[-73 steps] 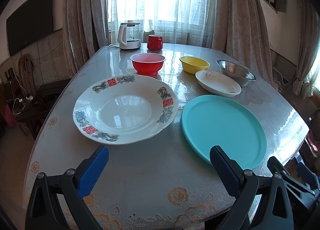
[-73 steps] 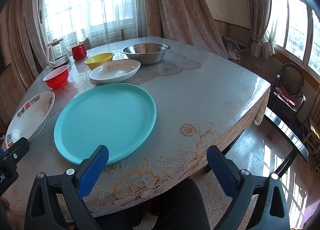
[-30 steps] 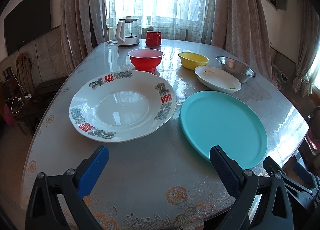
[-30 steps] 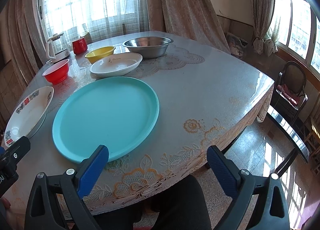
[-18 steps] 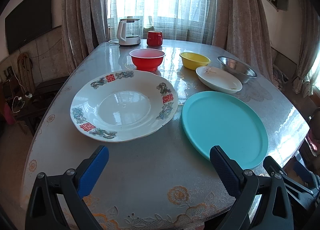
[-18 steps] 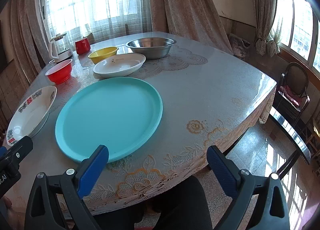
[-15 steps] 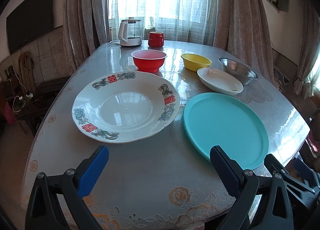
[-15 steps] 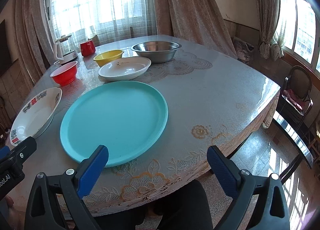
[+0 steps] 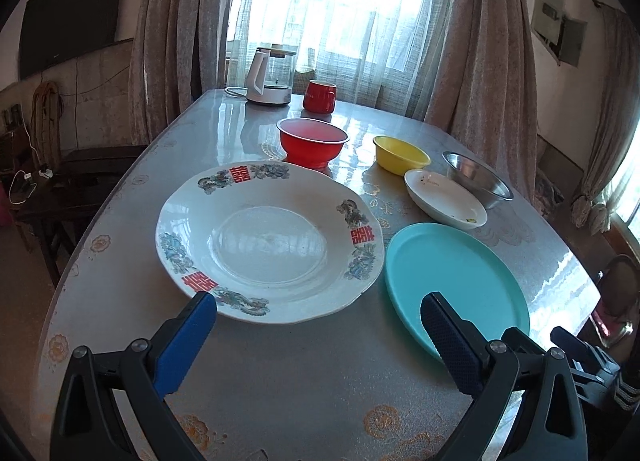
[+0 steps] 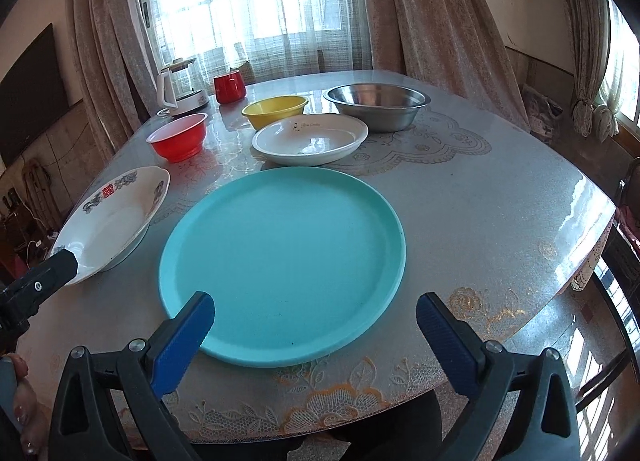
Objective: Organize plates and bowls
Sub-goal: 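Reach both grippers to the rim of the large white red-character plate and close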
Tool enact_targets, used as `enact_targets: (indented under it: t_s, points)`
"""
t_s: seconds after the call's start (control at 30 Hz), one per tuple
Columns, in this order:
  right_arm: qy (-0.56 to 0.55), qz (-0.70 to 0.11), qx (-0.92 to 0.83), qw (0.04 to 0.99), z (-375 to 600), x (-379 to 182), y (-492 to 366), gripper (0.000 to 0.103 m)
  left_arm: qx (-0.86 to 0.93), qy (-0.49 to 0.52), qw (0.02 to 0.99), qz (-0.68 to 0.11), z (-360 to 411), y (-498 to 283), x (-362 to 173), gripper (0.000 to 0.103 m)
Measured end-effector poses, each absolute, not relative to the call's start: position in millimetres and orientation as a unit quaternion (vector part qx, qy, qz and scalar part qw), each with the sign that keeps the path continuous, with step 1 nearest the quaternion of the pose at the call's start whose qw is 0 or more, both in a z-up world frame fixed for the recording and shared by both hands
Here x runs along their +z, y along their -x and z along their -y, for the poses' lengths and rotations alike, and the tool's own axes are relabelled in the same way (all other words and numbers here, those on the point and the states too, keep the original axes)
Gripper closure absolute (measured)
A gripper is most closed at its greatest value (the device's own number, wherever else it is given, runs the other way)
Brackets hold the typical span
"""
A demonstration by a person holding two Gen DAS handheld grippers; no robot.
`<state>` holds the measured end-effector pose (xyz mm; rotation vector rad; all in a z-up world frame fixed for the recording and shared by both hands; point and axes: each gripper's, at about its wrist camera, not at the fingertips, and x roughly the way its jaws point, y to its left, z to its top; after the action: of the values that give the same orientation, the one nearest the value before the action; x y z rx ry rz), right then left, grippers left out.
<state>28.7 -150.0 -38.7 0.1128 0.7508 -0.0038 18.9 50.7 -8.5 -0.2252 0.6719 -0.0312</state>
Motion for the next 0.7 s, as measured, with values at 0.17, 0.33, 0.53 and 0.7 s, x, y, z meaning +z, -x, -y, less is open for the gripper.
enact_targets:
  t_s: [0.17, 0.33, 0.53, 0.7]
  points:
    - [-0.033, -0.346, 0.013, 0.938, 139.0, -29.8, -34.7, 0.000, -0.014, 0.163, 0.929, -0.333, -84.1, -31.1, -9.3, 0.000]
    - [-0.027, -0.326, 0.042, 0.944, 126.3, -17.8, -44.7, 0.000, 0.033, 0.174, 0.933, -0.314, -114.6, -40.6, -7.2, 0.000]
    - [-0.061, -0.342, 0.088, 0.934, 112.5, -18.4, -71.0, 0.009, 0.017, 0.220, 0.919, -0.328, -148.5, -57.1, -19.2, 0.000]
    - [-0.084, -0.343, 0.145, 0.924, 93.6, -19.3, -91.8, 0.018, 0.028, 0.251, 0.913, -0.321, -162.6, -60.8, -31.6, 0.000]
